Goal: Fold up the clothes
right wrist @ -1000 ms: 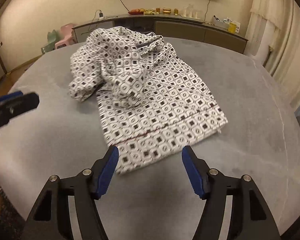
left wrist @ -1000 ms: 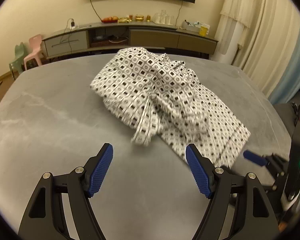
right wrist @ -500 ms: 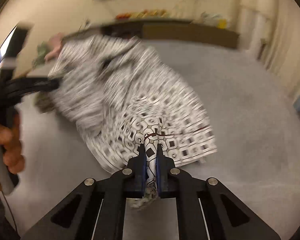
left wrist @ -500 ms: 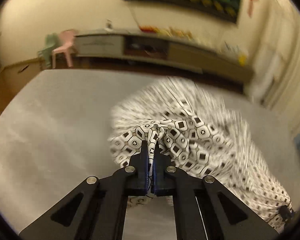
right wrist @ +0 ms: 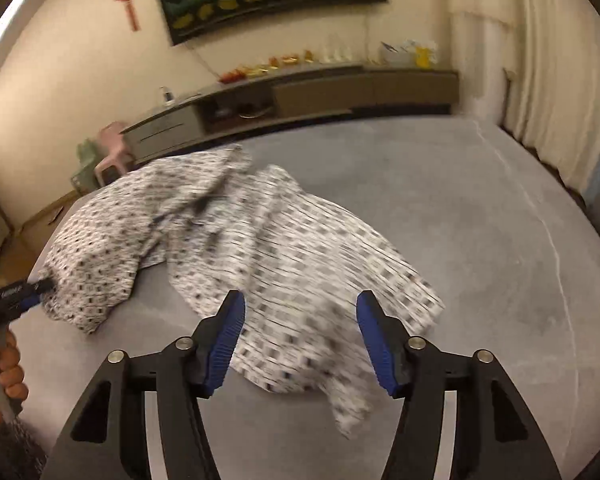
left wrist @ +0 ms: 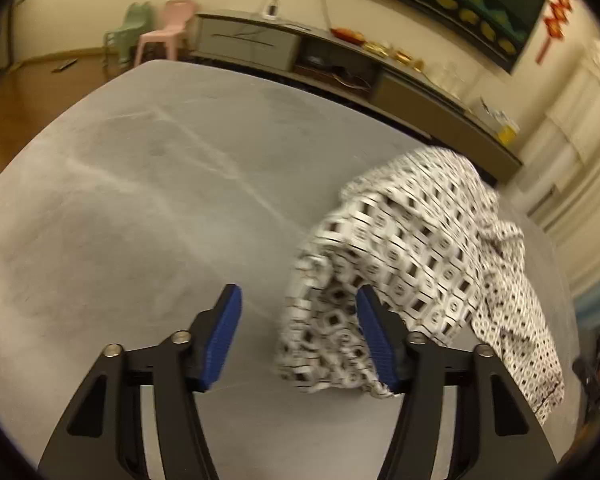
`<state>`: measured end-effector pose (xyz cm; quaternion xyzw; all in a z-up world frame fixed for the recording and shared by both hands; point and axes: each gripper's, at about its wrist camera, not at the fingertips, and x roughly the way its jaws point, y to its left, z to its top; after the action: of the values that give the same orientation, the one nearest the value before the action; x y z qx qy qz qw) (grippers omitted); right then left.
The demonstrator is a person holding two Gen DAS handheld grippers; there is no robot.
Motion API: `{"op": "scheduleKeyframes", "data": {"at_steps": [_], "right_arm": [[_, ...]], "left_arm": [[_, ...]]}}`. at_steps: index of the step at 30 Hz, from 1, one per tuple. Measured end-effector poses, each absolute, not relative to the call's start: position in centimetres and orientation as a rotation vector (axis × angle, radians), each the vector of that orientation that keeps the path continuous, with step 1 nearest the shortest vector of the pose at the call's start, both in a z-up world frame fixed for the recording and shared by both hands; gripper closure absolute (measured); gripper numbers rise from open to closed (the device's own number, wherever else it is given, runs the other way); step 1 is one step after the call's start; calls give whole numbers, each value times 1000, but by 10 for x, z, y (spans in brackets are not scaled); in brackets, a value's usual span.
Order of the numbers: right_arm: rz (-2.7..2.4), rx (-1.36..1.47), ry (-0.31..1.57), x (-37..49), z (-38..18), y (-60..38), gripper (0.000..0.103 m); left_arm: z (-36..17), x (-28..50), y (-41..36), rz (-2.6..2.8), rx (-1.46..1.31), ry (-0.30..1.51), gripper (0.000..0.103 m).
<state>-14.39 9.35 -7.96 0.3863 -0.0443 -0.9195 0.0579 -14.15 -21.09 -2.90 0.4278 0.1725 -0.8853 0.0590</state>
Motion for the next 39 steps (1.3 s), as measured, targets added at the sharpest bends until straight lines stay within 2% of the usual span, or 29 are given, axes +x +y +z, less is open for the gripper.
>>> {"op": "scheduleKeyframes", "data": {"at_steps": [4, 5, 6, 7, 8, 9, 14, 17, 19, 22, 24, 26, 27, 28, 30, 32, 34, 36, 39], "right_arm": [[-2679, 1280, 81, -192, -104, 45, 42], [-2658, 1309, 133, -206, -113, 34, 42], [-2633, 1342, 173, -215, -124, 27, 43], [-2605, 1375, 210, -223, -135, 21, 58], [-2623, 1343, 205, -223, -122, 26, 101], [-2652, 1292, 190, -221, -103, 34, 100], [-2782, 1031, 114, -210, -8, 73, 101], [-2860, 898, 92, -209, 46, 98, 101], [-2935, 859, 126, -217, 74, 115, 101], [-2940, 1089, 127, -268, 29, 122, 101], [-2927, 1258, 125, -304, -6, 125, 100], [-2903, 1430, 122, -340, -41, 128, 98], [-2887, 1516, 121, -358, -58, 130, 95], [-2882, 1517, 61, -354, -66, 129, 91], [-2873, 1472, -87, -334, -77, 126, 79], [-2804, 1414, -125, -300, -84, 104, 61], [-2676, 1400, -41, -262, -99, 71, 52], [-2555, 1398, 67, -228, -118, 38, 50], [-2481, 1421, 233, -200, -150, 8, 50]], "left_arm": [[-42, -154, -186, -2730, 1342, 422, 36], [-46, -157, -179, -2740, 1349, 398, 43], [-46, -165, -181, -2750, 1350, 365, 83], [-47, -172, -182, -2759, 1351, 332, 97], [-48, -179, -183, -2768, 1350, 305, 98], [-41, -179, -189, -2782, 1332, 340, 98], [75, -154, -294, -2912, 963, 874, 99], [119, -144, -358, -2837, 698, 897, 99], [107, -170, -390, -2738, 739, 874, 98], [29, -219, -404, -2622, 1130, 827, 95], [-3, -228, -400, -2550, 1311, 771, 95], [-10, -227, -398, -2537, 1375, 701, 89], [-2, -221, -399, -2556, 1342, 691, 82], [6, -215, -400, -2575, 1309, 680, 69], [22, -202, -403, -2608, 1231, 645, 51], [33, -187, -392, -2673, 1203, 593, 47], [38, -181, -370, -2754, 1235, 489, 40], [36, -181, -337, -2842, 1317, 337, 33], [15, -190, -279, -2913, 1513, 97, 33]]}}
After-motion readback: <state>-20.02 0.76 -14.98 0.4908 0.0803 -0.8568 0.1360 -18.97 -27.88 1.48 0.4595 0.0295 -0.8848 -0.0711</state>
